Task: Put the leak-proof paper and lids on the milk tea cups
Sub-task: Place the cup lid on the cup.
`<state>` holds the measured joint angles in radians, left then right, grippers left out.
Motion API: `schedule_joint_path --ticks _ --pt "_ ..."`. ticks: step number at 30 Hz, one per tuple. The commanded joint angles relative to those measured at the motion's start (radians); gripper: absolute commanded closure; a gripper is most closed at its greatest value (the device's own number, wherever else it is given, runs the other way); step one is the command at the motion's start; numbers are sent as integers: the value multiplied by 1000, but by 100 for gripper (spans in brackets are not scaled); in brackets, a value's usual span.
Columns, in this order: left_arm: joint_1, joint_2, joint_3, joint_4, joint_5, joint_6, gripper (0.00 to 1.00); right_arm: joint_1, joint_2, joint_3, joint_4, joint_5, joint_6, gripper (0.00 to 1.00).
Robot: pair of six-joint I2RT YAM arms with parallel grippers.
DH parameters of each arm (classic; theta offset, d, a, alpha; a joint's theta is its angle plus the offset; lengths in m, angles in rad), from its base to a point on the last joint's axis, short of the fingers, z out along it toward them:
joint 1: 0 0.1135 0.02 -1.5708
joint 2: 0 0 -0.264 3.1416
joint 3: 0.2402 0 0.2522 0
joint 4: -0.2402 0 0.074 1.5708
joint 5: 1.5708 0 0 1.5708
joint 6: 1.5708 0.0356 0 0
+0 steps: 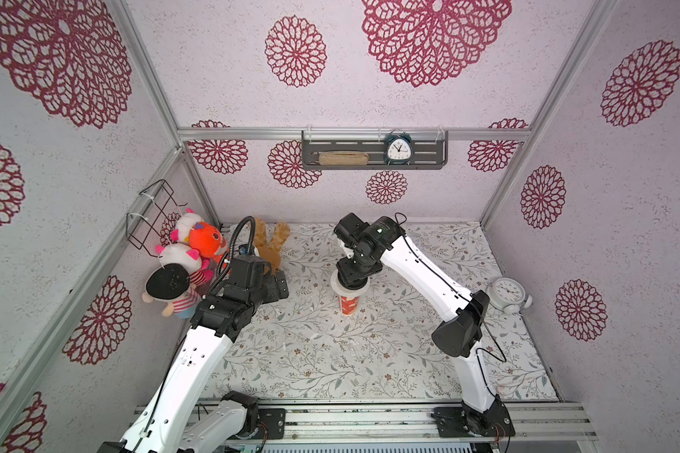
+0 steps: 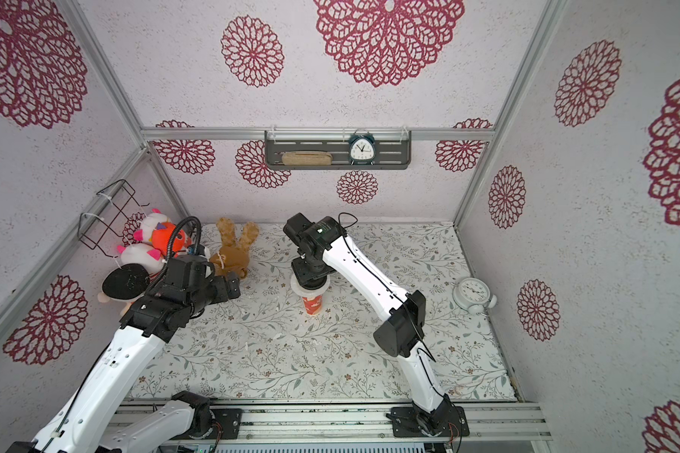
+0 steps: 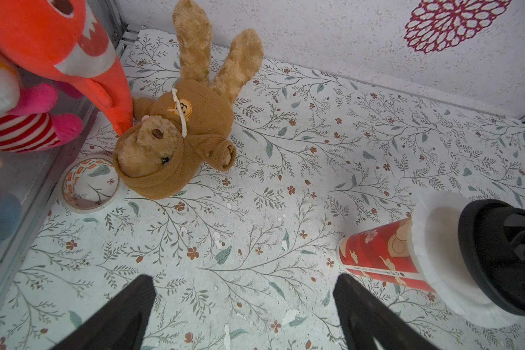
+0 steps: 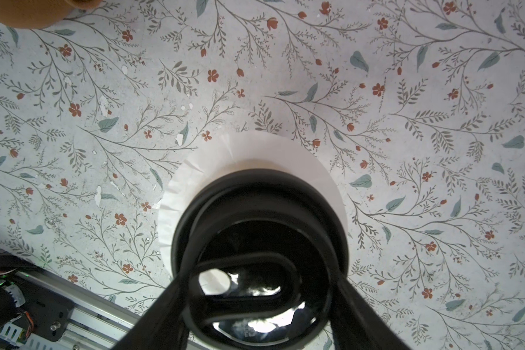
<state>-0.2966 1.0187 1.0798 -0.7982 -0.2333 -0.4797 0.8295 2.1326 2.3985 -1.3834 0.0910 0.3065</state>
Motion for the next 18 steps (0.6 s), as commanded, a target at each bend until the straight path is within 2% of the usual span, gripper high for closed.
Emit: schedule_joint_path --ticks 1,18 --pt "-10 -3 -11 10 -8 -3 3 8 10 27 -17 -13 -14 33" --pt "-10 -6 -12 4 -16 -1 3 12 23 27 -20 -21 -16 33"
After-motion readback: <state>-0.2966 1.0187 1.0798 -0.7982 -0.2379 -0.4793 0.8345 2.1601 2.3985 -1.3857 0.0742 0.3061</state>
